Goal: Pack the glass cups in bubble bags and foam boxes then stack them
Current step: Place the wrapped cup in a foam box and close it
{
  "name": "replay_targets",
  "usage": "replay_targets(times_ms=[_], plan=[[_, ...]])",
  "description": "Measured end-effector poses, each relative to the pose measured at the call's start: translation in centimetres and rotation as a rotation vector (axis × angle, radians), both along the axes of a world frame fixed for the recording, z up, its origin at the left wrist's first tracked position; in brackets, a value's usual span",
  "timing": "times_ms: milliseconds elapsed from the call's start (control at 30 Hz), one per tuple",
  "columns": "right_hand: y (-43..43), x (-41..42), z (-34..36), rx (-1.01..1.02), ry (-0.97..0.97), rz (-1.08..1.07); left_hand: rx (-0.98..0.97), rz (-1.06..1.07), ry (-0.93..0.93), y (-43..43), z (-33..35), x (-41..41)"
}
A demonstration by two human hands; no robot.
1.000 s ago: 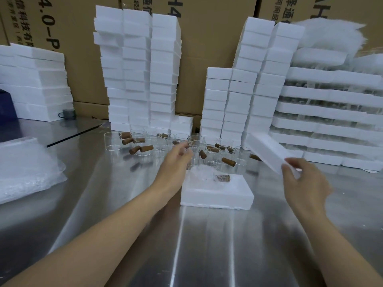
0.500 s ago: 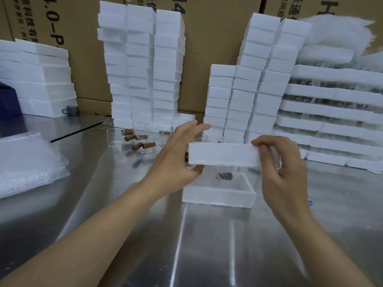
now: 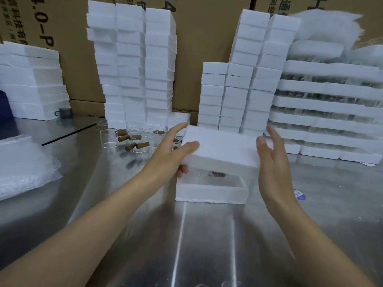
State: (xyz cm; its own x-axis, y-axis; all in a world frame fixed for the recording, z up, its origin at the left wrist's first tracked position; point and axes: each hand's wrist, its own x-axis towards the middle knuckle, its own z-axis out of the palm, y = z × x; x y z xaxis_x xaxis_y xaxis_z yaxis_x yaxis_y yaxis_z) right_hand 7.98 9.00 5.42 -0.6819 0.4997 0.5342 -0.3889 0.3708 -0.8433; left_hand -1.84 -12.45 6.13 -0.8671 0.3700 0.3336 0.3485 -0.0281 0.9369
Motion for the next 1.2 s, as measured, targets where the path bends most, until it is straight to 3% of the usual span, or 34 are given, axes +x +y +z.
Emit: replay_targets(times_ms=[167, 367, 600, 867, 1033, 1200], plan=[[0.7, -1.0, -1.4, -0.131, -0.194, 0.077, -0.161, 0.068, -0.090, 0.0, -1.2, -0.9], [1.1, -1.6, -2.4, -0.010, -0.327, 0.127, -0.395, 0.080, -0.072, -0.7, -1.8, -1.6], [2.0, -2.4, -3.6, 0.073, -0.347, 0.139, -0.488, 0.013, -0.099, -2.0, -1.1, -2.0], [2.3, -2.3, -3.5, 0.087, -0.355, 0.170, -0.500, 0.003, -0.129, -2.2, -1.0, -1.5], [2.1, -2.1, -3.8, 0.031, -0.325, 0.198, -0.414, -0.045, -0.307, -2.4, -1.6, -1.8], [2.2, -2.2, -3.8, 0.014, -0.331, 0.220, -0.382, -0.095, -0.335, -2.3, -1.8, -2.1]])
